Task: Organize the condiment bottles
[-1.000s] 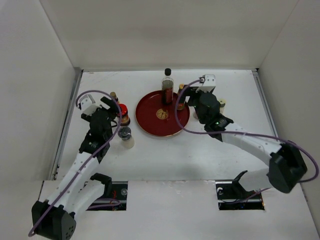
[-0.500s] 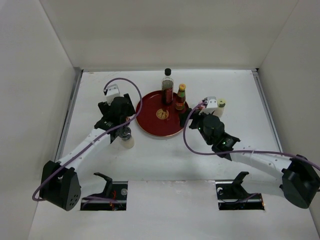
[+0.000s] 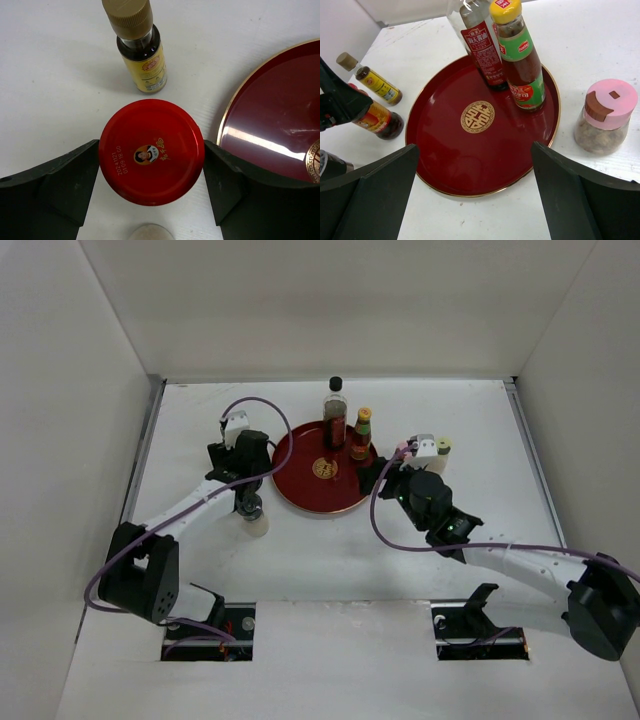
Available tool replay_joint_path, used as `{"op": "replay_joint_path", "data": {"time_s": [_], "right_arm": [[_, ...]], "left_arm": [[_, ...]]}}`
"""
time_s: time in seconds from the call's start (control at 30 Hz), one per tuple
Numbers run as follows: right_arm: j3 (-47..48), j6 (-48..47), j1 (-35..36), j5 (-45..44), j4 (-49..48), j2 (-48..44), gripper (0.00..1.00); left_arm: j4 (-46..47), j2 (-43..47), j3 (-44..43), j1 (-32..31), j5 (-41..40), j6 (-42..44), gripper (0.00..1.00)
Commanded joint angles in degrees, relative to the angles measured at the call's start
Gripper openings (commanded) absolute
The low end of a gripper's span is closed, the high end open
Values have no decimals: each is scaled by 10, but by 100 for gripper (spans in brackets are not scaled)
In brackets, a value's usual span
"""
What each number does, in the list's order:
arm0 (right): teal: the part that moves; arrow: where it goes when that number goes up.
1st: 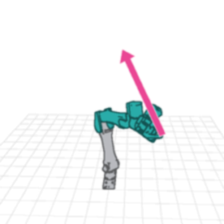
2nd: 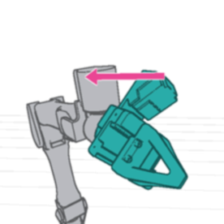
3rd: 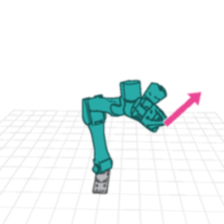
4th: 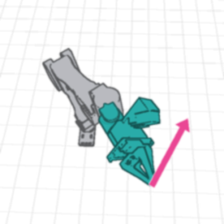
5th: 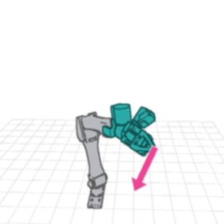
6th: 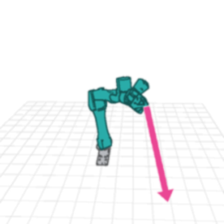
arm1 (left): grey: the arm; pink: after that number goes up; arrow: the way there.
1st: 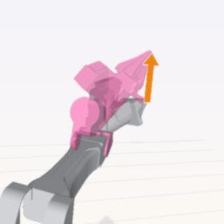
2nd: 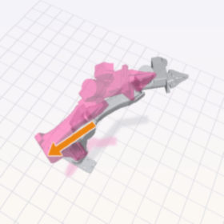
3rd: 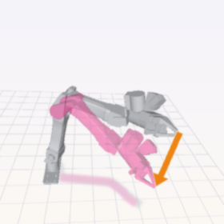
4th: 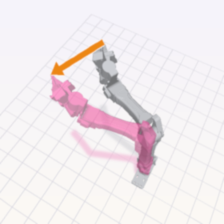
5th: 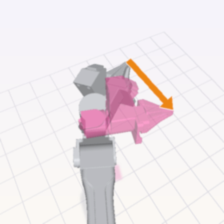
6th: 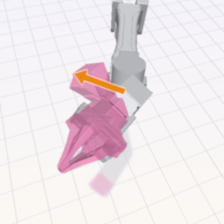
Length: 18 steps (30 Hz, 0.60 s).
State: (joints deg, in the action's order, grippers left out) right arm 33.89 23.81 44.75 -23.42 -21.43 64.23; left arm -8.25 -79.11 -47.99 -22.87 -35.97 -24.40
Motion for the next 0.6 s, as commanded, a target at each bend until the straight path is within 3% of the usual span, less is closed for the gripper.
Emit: {"op": "replay_joint_path", "data": {"time_s": [0.0,0.1,0.23,0.4,0.57], "right_arm": [[0,6,3,8,-32,-9,100],[0,6,3,8,-32,-10,100],[-4,6,3,8,-32,-20,100],[-1,7,3,14,-32,-14,100],[-2,8,3,17,-36,-12,100]], "left_arm": [[42,-5,-21,5,-11,8,74],[48,-3,-22,5,-6,9,58],[47,35,-12,5,-9,10,47],[41,102,-22,4,-20,16,45],[48,113,-62,-17,-31,29,45]]}}
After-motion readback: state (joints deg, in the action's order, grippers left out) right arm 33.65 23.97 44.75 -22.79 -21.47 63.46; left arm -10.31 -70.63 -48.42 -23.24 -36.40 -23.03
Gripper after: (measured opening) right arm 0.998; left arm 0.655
